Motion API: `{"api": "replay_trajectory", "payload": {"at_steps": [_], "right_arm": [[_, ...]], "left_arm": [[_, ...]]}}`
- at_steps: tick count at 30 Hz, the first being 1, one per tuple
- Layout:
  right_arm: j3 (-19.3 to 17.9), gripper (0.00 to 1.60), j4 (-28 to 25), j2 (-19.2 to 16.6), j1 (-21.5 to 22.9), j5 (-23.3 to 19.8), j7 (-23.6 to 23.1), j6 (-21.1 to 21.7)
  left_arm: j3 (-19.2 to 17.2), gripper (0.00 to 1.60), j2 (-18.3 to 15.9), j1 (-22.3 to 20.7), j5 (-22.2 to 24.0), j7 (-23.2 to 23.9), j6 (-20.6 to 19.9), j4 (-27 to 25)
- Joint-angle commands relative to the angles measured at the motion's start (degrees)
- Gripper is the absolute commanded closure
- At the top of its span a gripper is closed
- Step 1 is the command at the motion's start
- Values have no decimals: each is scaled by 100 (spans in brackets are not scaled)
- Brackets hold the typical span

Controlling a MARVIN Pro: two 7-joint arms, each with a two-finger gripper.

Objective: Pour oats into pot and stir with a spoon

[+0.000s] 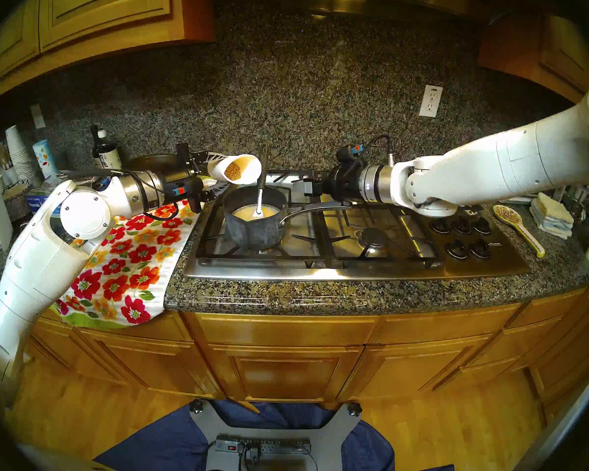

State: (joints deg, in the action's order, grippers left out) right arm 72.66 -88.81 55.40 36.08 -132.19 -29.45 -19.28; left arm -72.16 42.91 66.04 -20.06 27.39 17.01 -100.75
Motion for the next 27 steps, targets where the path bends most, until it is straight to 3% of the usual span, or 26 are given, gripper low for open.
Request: {"api": "replay_trajectory", "payload": {"at_steps": [1,27], "right_arm": [[-89,0,49,-8,206,13,-6,-68],[-88,0,50,-7,205,12,-7,-69]], "left_arm": [[-105,66,-6,-132,-341,-337,233,-102],[-89,68,44,-191,-1769,-961,814,11]]}}
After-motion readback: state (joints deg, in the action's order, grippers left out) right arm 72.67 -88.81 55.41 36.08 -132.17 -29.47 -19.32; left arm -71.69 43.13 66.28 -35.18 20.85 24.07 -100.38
